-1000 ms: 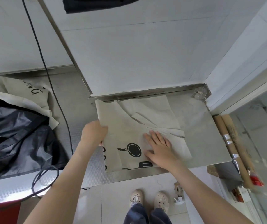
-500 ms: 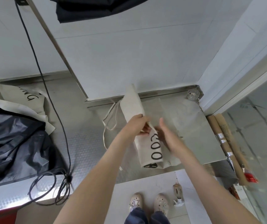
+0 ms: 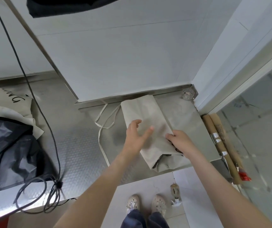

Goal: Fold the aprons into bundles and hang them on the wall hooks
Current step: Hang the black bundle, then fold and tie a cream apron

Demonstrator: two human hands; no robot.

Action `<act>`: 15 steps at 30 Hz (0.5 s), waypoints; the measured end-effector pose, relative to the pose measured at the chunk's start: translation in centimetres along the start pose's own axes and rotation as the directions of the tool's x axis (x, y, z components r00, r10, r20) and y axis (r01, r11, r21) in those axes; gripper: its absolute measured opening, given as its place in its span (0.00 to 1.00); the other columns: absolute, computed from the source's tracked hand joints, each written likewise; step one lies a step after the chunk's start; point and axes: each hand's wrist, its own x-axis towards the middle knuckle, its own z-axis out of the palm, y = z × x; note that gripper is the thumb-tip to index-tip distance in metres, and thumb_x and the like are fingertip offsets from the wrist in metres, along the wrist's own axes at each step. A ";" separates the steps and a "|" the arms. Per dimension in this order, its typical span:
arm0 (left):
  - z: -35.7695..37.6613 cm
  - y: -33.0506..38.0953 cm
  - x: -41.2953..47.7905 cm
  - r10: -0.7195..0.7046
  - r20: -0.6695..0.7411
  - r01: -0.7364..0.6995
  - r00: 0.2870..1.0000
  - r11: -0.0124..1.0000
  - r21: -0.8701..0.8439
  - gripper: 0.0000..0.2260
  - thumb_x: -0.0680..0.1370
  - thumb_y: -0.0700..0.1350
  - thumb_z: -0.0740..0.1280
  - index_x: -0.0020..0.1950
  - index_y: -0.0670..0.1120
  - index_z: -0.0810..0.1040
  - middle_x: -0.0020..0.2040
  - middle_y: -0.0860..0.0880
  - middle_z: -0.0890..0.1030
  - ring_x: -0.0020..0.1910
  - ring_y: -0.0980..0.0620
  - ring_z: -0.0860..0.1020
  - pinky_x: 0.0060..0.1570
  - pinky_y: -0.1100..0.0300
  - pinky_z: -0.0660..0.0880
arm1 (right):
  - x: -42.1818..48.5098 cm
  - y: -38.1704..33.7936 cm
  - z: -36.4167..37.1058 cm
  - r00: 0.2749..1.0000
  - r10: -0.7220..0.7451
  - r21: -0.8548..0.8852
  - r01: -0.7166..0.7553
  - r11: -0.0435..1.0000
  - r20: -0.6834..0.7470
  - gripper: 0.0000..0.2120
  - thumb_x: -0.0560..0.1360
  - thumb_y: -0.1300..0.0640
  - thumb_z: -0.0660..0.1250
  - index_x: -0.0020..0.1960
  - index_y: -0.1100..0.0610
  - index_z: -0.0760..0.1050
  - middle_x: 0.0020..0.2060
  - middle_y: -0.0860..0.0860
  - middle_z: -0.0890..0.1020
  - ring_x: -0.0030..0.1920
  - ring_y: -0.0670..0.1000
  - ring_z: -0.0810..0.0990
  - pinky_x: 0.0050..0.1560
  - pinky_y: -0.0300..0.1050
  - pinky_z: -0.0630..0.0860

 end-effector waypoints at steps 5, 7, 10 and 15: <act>-0.9 -2.8 -1.5 -0.193 -0.012 0.186 0.981 0.960 -0.207 0.47 0.61 0.74 0.64 0.75 0.52 0.59 0.72 0.55 0.62 0.71 0.58 0.61 0.71 0.56 0.60 | -1.1 -1.9 1.5 0.998 -0.033 0.090 0.037 0.995 -0.044 0.14 0.78 0.53 0.63 0.34 0.54 0.68 0.28 0.49 0.71 0.29 0.49 0.71 0.27 0.38 0.68; -1.8 -2.7 -1.2 -0.293 0.042 0.284 0.955 0.867 -0.410 0.40 0.70 0.73 0.60 0.73 0.50 0.63 0.73 0.52 0.66 0.69 0.55 0.68 0.68 0.57 0.66 | -2.2 -3.2 2.6 0.985 -0.031 0.409 -0.041 0.911 0.168 0.16 0.78 0.46 0.62 0.37 0.54 0.72 0.29 0.49 0.74 0.29 0.48 0.74 0.30 0.38 0.71; -3.6 -0.8 -1.6 -0.327 0.092 0.321 0.941 0.767 -0.555 0.27 0.79 0.65 0.51 0.70 0.50 0.69 0.70 0.48 0.72 0.65 0.50 0.73 0.63 0.55 0.70 | -3.4 -3.3 4.8 0.834 -0.238 0.589 -0.125 0.798 0.498 0.24 0.81 0.40 0.48 0.53 0.55 0.76 0.40 0.46 0.82 0.40 0.43 0.81 0.41 0.33 0.73; -8.5 -1.4 -1.8 -0.292 0.081 0.287 0.953 0.780 -0.557 0.25 0.79 0.67 0.48 0.61 0.55 0.77 0.54 0.49 0.81 0.53 0.51 0.79 0.59 0.52 0.70 | -3.8 0.3 8.8 0.695 -0.236 -0.259 0.527 0.809 0.679 0.28 0.79 0.41 0.58 0.75 0.36 0.51 0.76 0.38 0.52 0.76 0.39 0.45 0.76 0.46 0.39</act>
